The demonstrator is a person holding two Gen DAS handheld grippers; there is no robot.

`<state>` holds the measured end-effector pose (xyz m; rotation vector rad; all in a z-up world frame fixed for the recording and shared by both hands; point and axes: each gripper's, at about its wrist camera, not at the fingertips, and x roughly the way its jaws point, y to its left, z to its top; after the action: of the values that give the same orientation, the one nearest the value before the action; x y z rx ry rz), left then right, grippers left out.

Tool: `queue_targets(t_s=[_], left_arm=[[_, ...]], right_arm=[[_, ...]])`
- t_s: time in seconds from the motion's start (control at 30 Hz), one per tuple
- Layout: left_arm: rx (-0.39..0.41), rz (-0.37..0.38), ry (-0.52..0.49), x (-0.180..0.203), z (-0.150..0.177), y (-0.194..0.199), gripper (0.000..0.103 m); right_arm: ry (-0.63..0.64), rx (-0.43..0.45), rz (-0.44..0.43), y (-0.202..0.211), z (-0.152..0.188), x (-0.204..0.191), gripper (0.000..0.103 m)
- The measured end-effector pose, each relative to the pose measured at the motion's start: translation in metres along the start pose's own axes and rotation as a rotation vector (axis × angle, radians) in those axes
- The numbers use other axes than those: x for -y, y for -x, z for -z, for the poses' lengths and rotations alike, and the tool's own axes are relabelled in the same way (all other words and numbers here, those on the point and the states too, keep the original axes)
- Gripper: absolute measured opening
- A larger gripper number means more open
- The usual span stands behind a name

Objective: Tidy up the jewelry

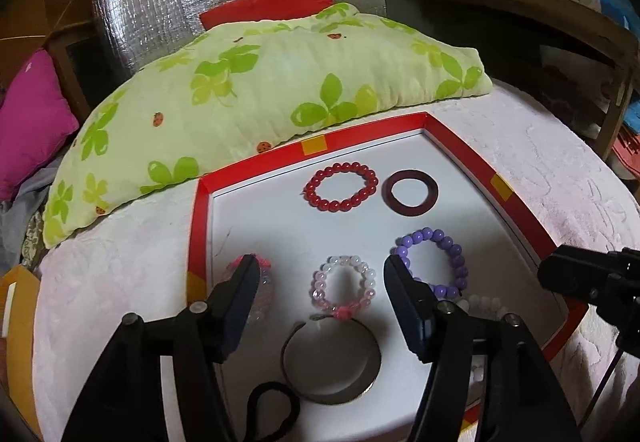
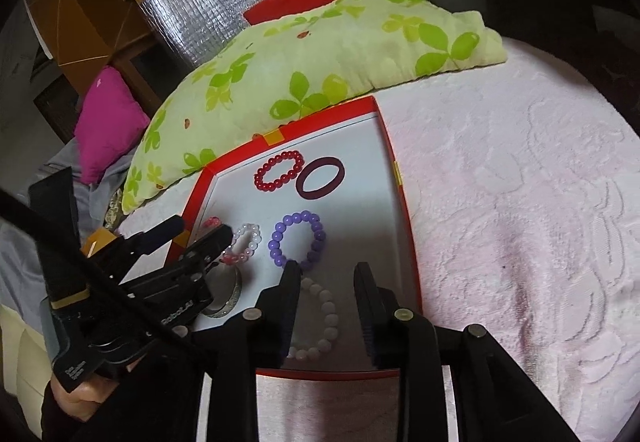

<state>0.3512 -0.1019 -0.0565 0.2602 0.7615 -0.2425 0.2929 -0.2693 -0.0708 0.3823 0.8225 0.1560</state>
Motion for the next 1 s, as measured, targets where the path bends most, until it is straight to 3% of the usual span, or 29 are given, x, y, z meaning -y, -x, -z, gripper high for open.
queue_targets(t_s=[0.07,0.13,0.53,1.0], left_arm=[[0.001,-0.016,-0.005,0.000,0.000,0.007,0.066],[0.008,-0.025,-0.009,0.001,0.002,0.014,0.069],[0.027,-0.045,0.015,0.001,0.016,0.064,0.073],[0.028,-0.093,0.091,-0.009,0.034,0.094,0.073]], right_arm=[[0.000,0.006,0.008,0.003,0.000,0.000,0.049],[0.006,0.027,0.018,0.008,0.000,-0.001,0.053],[0.072,0.078,0.066,0.031,0.007,-0.005,0.053],[0.159,0.102,0.133,0.047,0.025,-0.012,0.057]])
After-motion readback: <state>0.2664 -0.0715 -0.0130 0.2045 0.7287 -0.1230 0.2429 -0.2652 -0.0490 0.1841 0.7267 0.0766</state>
